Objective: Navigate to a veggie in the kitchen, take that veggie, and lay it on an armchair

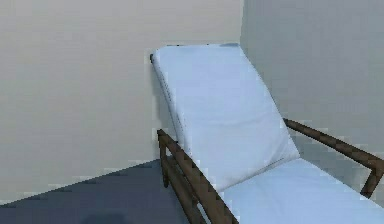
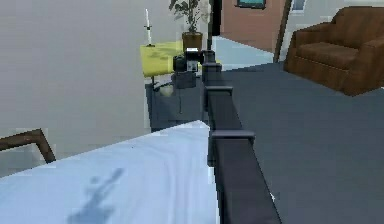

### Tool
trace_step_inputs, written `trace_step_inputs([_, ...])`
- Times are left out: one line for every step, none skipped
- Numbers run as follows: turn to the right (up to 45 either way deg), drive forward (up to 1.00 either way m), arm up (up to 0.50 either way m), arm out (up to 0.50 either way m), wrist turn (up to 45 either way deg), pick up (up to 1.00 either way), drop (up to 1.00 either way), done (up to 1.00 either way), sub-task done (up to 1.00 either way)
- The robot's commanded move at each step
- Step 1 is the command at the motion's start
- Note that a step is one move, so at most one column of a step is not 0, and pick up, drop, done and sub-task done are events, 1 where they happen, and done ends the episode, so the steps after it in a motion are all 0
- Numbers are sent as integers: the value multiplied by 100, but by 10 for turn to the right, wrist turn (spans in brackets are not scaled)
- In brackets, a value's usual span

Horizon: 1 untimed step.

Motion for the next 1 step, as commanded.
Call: trace_step_inputs([0, 0, 0, 0, -450, 0, 0, 0, 0])
